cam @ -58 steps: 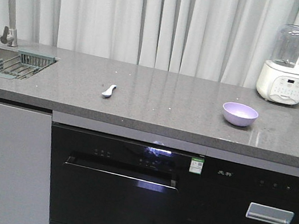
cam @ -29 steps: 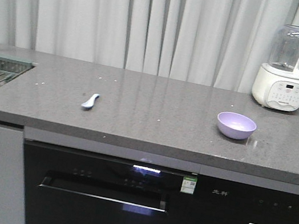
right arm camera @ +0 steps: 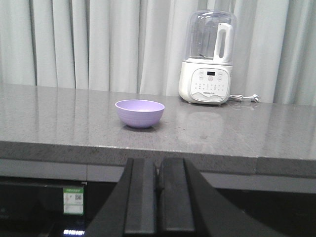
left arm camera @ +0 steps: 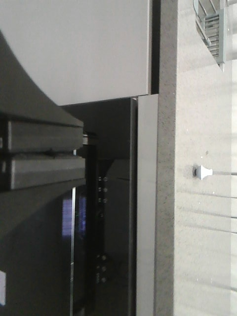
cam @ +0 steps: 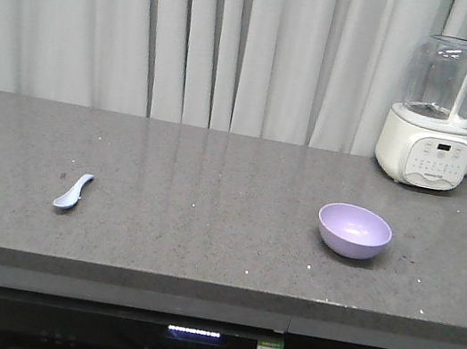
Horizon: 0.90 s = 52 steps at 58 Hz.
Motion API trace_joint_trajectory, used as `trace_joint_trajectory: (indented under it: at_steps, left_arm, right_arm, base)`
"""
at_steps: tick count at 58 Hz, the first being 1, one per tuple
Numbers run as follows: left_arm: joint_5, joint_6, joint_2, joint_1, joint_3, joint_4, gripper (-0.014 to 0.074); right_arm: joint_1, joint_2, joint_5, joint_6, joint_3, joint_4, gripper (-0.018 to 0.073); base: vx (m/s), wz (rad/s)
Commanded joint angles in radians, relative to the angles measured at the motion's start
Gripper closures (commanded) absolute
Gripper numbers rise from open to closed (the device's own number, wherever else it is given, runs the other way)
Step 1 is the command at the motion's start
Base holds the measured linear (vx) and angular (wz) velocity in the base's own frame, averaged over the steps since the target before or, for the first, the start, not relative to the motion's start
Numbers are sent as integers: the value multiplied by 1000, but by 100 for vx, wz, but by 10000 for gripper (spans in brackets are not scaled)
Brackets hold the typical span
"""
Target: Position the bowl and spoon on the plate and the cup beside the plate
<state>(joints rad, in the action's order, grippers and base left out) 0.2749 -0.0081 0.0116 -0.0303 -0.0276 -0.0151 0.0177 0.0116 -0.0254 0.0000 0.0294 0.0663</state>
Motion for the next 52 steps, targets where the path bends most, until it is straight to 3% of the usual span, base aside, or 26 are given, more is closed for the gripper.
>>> trace_joint_trajectory:
  at_steps: [1,52]
  left_arm:
    - [-82,-8,14,-3,-19,-7,602]
    - [-82,-8,14,-3,-19,-7,602]
  right_arm:
    - [5,18,-90,0,17,9,568]
    - [5,18,-90,0,17,9,568]
  base:
    - [39,0]
    - [34,0]
